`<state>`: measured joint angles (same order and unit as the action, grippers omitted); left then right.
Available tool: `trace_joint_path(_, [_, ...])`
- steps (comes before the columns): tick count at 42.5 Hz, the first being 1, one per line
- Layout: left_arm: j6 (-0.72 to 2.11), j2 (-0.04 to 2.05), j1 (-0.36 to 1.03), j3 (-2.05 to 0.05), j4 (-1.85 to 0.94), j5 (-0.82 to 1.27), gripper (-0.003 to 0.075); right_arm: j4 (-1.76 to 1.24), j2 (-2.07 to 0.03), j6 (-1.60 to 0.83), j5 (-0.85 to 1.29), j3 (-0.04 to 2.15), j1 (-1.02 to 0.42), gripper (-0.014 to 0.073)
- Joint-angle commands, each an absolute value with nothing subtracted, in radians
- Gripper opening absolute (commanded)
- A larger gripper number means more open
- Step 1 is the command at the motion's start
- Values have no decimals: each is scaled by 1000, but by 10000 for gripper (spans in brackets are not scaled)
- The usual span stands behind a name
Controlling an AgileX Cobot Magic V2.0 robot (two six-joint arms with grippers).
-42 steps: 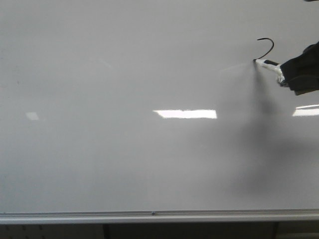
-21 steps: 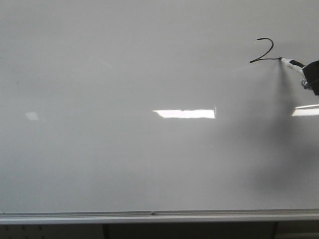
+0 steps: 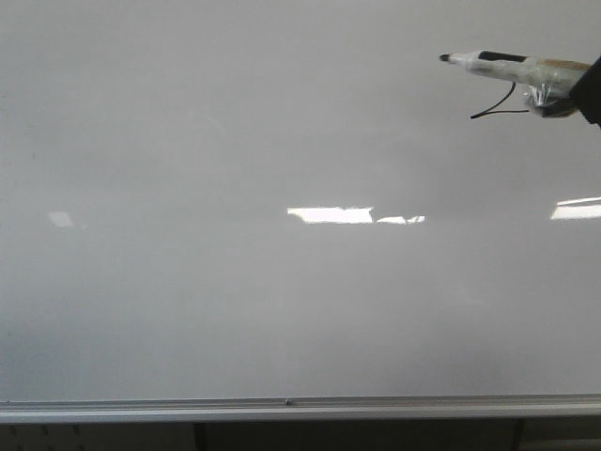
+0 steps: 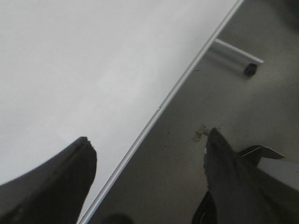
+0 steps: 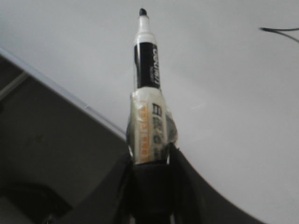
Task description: Write number 2 on whiteboard
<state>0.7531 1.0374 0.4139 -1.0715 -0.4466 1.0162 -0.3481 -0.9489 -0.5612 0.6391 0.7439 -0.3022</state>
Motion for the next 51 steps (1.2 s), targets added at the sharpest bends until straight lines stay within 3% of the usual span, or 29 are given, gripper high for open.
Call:
trace_joint_path(1, [904,1043,423,-1106,-596,1021,480,-349,-922,-656,765,815,-365,-69])
trace_joint_path(15, [988,1162,664,-1108,-631,963,481,-365,-922,-724,927,846,-550,-69])
trace_joint_path(27, [988,1332,858,-1197,-587,914,480,-393,-922,-724,939,846,-578,-69])
trace_joint_path(44, [988,1487,899,-1276,-577,908,479,-393,-922,-724,937,846,-578,-69])
trace_joint_path(48, [988,1494,899,-1276,-577,908,438,-393,-922,-724,937,846,-578,-69])
trace_joint_path(51, [988,1499,899,-1276,-577,908,352,-393,-922,-724,937,846,-578,-69])
